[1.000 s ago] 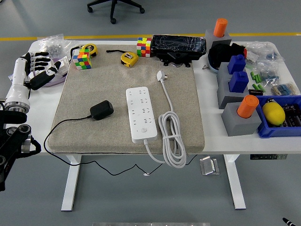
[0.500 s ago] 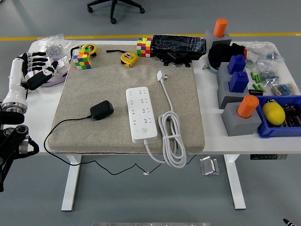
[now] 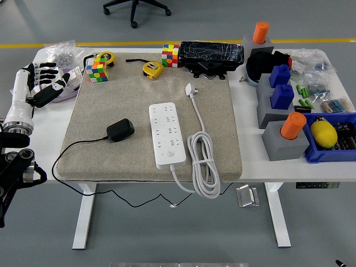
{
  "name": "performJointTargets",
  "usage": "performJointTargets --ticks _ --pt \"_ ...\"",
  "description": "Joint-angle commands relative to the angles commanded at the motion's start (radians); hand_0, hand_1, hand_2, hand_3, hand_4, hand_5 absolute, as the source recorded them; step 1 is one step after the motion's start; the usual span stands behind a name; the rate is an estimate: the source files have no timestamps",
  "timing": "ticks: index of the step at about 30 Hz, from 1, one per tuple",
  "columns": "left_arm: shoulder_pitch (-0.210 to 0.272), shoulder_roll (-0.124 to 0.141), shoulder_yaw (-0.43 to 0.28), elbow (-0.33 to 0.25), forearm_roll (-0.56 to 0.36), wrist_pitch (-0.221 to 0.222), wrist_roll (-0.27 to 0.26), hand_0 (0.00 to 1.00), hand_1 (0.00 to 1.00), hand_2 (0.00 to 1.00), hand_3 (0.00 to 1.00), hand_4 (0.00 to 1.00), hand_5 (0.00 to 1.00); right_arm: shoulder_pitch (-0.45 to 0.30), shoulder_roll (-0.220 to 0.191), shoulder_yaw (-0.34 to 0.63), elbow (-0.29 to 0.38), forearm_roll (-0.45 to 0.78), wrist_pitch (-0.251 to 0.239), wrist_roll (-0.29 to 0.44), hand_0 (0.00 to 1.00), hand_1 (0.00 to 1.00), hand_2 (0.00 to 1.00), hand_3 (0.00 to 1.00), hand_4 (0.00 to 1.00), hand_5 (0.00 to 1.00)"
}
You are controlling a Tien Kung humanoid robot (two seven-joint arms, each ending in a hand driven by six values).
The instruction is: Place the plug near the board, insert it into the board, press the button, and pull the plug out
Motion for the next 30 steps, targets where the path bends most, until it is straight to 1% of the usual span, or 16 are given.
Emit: performJointTargets --ticks 30 --pt "-0.002 -0.002 0.001 -0.008 0.002 -0.002 0.005 0.582 0.604 0.59 0.621 0.833 0.299 -0.001 -0.005 0.004 0.001 -0.002 -0.001 -0.001 0.607 0.664 0.637 0.565 0.977 0.588"
